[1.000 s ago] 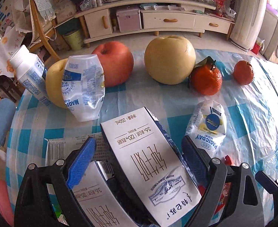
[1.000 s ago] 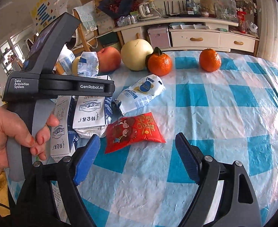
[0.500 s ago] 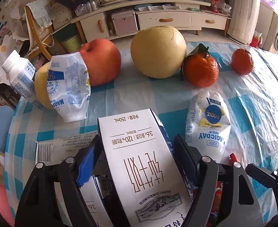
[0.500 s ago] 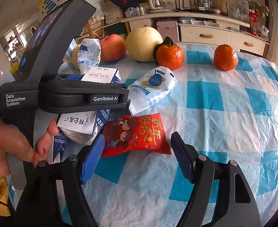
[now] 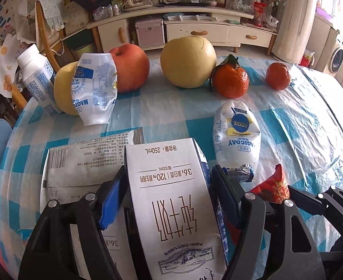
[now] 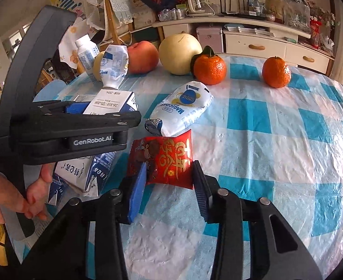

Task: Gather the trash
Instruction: 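Lift milk carton with left gripper while right gripper lifts red candy bag, then carry carton and red bag over pink bucket and open both grippers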

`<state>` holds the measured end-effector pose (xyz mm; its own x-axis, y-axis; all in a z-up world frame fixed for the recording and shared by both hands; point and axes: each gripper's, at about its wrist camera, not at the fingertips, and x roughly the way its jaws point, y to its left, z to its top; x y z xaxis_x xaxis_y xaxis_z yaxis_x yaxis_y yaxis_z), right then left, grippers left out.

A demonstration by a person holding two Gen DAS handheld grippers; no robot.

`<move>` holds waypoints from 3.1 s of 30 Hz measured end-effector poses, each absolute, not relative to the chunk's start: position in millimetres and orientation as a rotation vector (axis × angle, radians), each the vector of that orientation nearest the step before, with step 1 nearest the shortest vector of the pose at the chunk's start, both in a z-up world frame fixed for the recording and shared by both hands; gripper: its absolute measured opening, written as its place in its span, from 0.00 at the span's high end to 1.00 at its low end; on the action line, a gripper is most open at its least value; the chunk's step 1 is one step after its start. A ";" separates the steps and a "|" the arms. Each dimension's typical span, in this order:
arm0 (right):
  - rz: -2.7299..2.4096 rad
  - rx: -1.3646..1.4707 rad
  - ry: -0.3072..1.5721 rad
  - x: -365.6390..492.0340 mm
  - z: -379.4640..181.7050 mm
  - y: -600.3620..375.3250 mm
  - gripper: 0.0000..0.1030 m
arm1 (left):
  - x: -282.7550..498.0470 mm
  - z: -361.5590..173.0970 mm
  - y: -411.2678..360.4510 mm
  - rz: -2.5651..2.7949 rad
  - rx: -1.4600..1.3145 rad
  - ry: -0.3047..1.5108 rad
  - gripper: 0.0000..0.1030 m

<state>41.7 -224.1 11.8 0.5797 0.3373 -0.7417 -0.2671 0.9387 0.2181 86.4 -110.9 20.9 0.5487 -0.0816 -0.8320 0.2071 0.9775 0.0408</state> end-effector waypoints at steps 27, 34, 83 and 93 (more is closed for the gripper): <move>0.469 0.095 0.806 -9.6 42.1 -222.9 0.79 | -22.7 97.7 -32.8 -0.255 -0.045 0.797 0.31; 0.490 0.063 0.774 -23.7 53.5 -210.5 0.79 | -47.8 104.0 -12.2 -0.259 -0.106 0.769 0.32; 0.632 -0.152 0.632 -87.0 128.9 30.2 0.79 | -120.8 143.6 296.0 0.108 -0.451 0.455 0.32; 0.836 -0.248 0.593 -86.7 148.5 166.9 0.79 | -143.2 123.9 391.1 0.304 -0.563 0.419 0.32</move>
<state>-86.7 166.9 148.5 0.5215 0.6224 -0.5837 -0.7565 0.6537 0.0212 -143.2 391.1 123.9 0.8726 0.1628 -0.4605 -0.3872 0.8052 -0.4491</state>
